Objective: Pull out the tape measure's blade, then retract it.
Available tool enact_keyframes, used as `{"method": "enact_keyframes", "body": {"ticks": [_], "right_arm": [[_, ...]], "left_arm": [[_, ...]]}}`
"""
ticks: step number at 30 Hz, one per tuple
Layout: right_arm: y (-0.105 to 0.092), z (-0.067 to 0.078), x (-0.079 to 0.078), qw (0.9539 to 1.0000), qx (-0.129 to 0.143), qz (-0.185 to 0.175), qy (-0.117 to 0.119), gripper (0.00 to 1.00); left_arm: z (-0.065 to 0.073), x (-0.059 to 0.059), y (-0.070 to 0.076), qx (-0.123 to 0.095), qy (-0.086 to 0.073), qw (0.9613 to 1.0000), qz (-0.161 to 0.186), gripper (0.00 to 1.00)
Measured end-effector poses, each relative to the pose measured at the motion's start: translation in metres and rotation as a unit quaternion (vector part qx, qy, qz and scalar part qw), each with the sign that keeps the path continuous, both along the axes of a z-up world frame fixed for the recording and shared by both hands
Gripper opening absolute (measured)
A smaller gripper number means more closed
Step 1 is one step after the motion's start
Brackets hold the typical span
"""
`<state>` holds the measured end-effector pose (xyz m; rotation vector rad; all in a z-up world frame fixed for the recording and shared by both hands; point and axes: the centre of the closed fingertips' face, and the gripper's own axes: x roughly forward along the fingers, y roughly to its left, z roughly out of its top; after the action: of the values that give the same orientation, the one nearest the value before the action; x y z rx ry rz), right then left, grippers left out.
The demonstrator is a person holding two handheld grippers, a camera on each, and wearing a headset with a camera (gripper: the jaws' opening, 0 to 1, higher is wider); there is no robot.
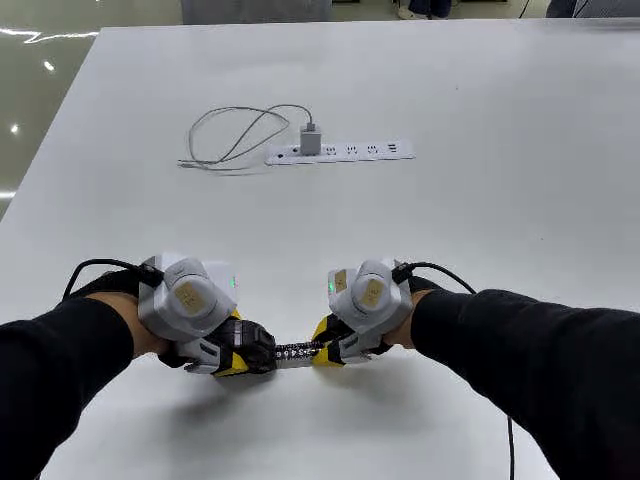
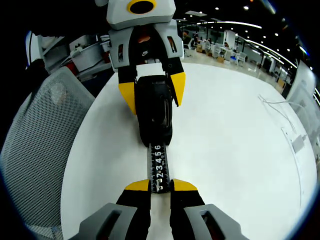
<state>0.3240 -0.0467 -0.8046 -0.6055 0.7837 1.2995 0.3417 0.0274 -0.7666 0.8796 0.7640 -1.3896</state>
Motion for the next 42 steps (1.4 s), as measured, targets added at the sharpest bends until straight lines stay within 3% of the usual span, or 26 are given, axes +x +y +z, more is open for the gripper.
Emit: {"method": "enact_keyframes", "body": {"ticks": [42], "right_arm": [[-0.034,0.000,-0.004,0.9998,0.001,-0.018,0.006,0.10]], "left_arm": [[0.000,0.000,0.000,0.000,-0.001,1.0000,0.001,0.30]]}}
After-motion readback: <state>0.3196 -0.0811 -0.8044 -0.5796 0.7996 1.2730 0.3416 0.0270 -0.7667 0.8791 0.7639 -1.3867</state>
